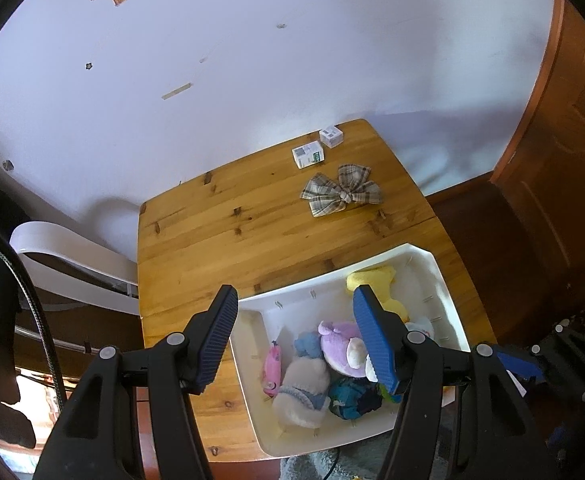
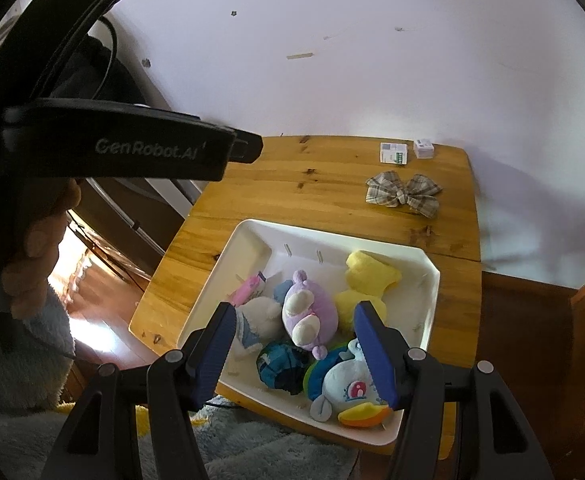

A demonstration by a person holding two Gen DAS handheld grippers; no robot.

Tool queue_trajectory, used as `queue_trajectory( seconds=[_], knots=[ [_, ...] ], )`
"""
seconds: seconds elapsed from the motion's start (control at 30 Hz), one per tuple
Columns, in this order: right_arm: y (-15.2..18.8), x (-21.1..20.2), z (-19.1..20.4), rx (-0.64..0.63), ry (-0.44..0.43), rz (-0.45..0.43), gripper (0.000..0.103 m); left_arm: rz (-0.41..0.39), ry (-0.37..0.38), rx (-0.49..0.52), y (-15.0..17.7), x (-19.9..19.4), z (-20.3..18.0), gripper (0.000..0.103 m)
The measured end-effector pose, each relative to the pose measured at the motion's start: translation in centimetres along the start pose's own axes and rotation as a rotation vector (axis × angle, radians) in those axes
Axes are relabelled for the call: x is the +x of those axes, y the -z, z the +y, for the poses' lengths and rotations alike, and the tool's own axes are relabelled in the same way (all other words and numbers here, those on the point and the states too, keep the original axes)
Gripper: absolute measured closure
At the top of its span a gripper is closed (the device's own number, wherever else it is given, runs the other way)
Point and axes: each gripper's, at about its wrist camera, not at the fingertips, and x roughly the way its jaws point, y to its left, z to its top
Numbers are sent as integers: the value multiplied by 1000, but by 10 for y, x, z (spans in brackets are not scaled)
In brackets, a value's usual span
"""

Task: Organize objects
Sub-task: 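Open both tools and move them toward the plaid bow and white boxes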

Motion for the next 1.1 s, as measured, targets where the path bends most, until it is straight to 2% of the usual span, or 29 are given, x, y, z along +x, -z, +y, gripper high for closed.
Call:
queue_trajectory(
  seconds=[0.47,0.83,1.1],
  knots=[
    [-30,-7,-7,19,13,-40,41,-21,23,27,-17,-6,11,38],
    [-81,-14,-13,8,62,-100,41,-72,31,61,-52,-15,28,38],
    [-125,-9,-23,-21,132,-144,41,-85,65,109,-89,-4,32,38]
  ],
)
